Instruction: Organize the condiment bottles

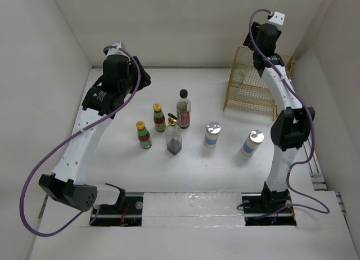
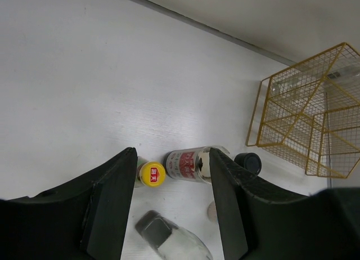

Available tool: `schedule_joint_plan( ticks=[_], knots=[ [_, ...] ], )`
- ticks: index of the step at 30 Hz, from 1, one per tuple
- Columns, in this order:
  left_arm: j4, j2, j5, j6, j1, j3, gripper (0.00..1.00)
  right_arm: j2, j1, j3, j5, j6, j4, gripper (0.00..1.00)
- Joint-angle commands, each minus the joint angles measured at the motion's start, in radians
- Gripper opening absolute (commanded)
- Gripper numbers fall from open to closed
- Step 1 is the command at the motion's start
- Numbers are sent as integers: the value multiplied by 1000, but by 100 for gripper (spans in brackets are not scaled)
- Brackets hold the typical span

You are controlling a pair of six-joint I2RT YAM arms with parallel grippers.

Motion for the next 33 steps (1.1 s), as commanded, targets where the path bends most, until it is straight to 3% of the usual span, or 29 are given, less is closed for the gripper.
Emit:
schedule_joint_plan(
  ticks=[1, 5, 9, 10, 11, 15, 18, 20, 22, 26, 33],
  knots=[
    [32, -43, 6, 2, -1, -11, 50, -96, -7, 39, -15, 1, -28, 74],
    [32, -52, -4, 2, -1, -11, 50, -202, -7, -10, -15, -17, -28, 84],
    [23, -52, -36, -18, -1, -2, 50, -341, 6, -96, -101, -26, -28, 86],
    [12, -52, -45, -18, -1, -2, 50, -374, 22, -129, -145, -26, -28, 83],
    [12, -52, -57, -18, -1, 7, 50, -406, 63, -168, -177, -41, -28, 78],
    [12, -43, -82, -28, -1, 16, 50, -594, 181, -452, -392, -78, -28, 13],
    [3, -32, -91, -28, -1, 38, 50, -687, 266, -562, -613, -133, -75, 10],
    [3, -23, -100, -18, -1, 38, 50, -762, 313, -622, -700, -196, -150, 34],
    [-8, -9, -126, -6, -1, 71, 50, -811, 393, -640, -713, -274, -298, 64],
    [-17, 22, -146, 14, -1, 119, 50, -860, 522, -745, -748, -307, -327, 80],
    [-17, 43, -135, -8, -1, 113, 51, -805, 697, -861, -721, -261, -51, 82]
  ],
)
